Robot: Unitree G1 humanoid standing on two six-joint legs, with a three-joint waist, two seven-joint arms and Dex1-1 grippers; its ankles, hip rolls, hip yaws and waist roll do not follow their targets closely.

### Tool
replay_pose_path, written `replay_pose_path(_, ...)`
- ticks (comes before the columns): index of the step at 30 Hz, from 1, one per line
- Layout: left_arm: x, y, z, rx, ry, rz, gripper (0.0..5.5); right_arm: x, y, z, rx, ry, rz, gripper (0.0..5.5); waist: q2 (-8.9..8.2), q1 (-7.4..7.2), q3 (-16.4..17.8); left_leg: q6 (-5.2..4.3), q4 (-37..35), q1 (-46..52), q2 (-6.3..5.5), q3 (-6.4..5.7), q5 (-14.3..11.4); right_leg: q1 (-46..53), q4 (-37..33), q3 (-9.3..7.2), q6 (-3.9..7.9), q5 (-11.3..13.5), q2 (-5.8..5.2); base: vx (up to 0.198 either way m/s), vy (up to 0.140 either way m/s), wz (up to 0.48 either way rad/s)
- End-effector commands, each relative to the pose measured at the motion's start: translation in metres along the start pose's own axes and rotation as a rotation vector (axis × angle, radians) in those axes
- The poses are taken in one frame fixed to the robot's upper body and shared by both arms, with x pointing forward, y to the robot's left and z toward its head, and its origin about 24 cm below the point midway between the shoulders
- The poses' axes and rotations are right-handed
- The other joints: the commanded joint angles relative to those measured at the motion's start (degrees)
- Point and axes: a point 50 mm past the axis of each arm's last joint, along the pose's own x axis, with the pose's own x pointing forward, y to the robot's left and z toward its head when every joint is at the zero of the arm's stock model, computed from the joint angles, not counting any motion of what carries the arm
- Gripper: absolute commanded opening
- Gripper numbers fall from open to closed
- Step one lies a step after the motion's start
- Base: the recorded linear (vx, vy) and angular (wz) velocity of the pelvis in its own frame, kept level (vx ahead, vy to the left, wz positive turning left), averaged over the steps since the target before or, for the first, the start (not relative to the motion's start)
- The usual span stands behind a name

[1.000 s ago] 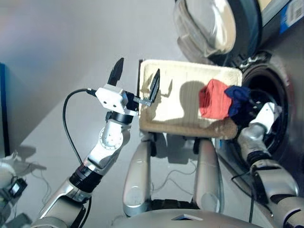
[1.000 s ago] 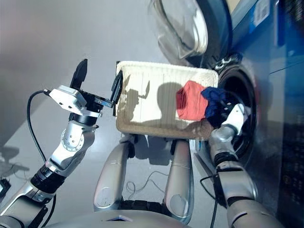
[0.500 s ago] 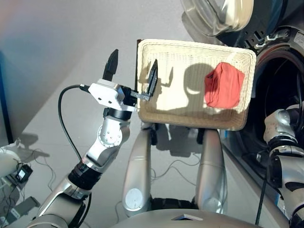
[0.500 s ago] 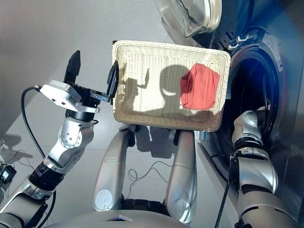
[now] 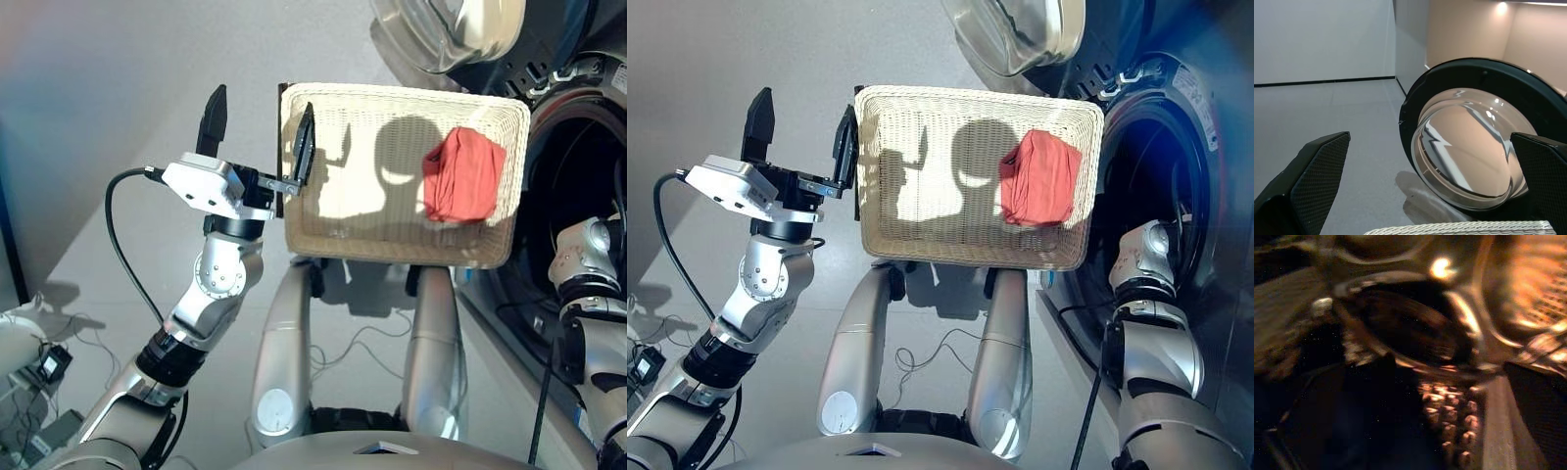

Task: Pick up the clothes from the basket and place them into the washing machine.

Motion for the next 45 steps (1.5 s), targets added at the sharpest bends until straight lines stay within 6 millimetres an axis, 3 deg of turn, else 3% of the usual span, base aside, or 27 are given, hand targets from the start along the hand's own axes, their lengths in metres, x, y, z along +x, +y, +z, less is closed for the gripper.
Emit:
replay_pose_path(1, 0.004, 0.002, 0.026, 0.01, -0.152, -0.005, 5.5, -0.032, 0.032, 0.014, -0.021, -0.175, 0.376, 5.5, -2.64, -1.16, -1.62, -1.9, 2.48, 4.18, 0.75, -1.58, -6.11, 3.73, -2.83, -0.41, 1.29, 1.71, 0.48, 0.0, 0.0, 0.0)
replay_pose_path(4, 0.001, 0.003, 0.025, 0.018, -0.141, 0.001, 5.5, -0.069, 0.043, 0.009, 0.005, -0.196, 0.583, 5.5, -3.45, -1.71, -0.88, -1.93, 1.84, 4.69, 0.88, -1.53, -5.69, 4.42, -3.69, -0.42, 1.22, 2.15, 0.61, 0.0, 0.0, 0.0)
replay_pose_path(6, -0.001, 0.008, 0.025, 0.024, -0.132, 0.006, 5.5, -0.096, 0.052, 0.015, 0.035, -0.238, 0.793, 5.5, -3.91, -1.93, -0.61, -1.98, 1.58, 4.89, 1.07, -1.42, -5.44, 4.5, -3.77, -0.37, 1.17, 2.27, 0.71, 0.0, 0.0, 0.0)
replay_pose_path(9, -0.005, 0.008, 0.025, 0.011, -0.118, 0.004, 5.5, -0.122, 0.059, 0.022, 0.086, -0.254, 0.975, 5.5, -4.32, -1.98, -0.61, -2.15, 1.4, 4.93, 1.28, -1.38, -5.19, 4.73, -4.18, -0.52, 1.16, 2.37, 0.73, 0.0, 0.0, 0.0)
replay_pose_path(12, -0.005, 0.006, 0.023, 0.008, -0.106, -0.015, 5.5, -0.142, 0.069, 0.026, 0.15, -0.225, 1.113, 5.5, -4.33, -1.98, -0.61, -2.22, 1.37, 4.8, 1.34, -1.45, -4.96, 4.67, -4.2, -0.7, 1.19, 2.48, 0.66, 0.0, 0.0, 0.0)
replay_pose_path(18, -0.006, 0.004, 0.021, -0.011, -0.104, -0.029, 5.5, -0.167, 0.089, 0.026, 0.098, -0.231, 1.292, 5.5, -3.95, -1.47, -0.6, -2.38, 0.91, 5.12, 1.37, -1.43, -4.68, 5.06, -4.54, -0.95, 1.24, 2.51, 0.57, 0.0, 0.0, 0.0)
replay_pose_path(26, -0.004, -0.001, 0.018, -0.055, -0.105, -0.025, 5.5, -0.173, 0.118, 0.022, 0.1, -0.154, 1.294, 5.5, -2.98, -0.01, -0.6, -2.42, 0.5, 5.05, 1.3, -1.34, -4.49, 4.95, -4.71, -1.16, 1.11, 2.56, 0.35, 0.0, 0.0, 0.0)
replay_pose_path(31, -0.002, -0.007, 0.015, -0.112, -0.09, -0.042, 5.5, -0.158, 0.14, 0.008, 0.03, -0.025, 1.206, 5.5, -1.94, 1.53, -0.6, -2.47, 0.45, 4.54, 1.17, -1.26, -4.34, 4.45, -4.76, -1.24, 0.94, 2.65, 0.23, 0.0, 0.0, 0.0)
replay_pose_path(39, 0.0, -0.012, 0.013, -0.137, -0.081, -0.071, 5.5, -0.129, 0.133, -0.027, -0.033, 0.213, 1.02, 5.5, -0.47, 2.6, -0.6, -2.63, 0.2, 3.95, 0.87, -1.23, -4.25, 4.2, -5.08, -1.67, 0.95, 2.39, -0.11, 0.0, 0.0, 0.0)
replay_pose_path(45, 0.005, -0.012, 0.017, -0.13, -0.105, -0.07, 5.5, -0.122, 0.121, -0.046, -0.09, 0.303, 0.94, 5.5, 0.55, 2.94, -0.6, -2.59, 0.76, 2.8, 0.82, -1.23, -4.35, 2.94, -4.49, -1.62, 1.01, 2.12, -0.11, 0.0, 0.0, 0.0)
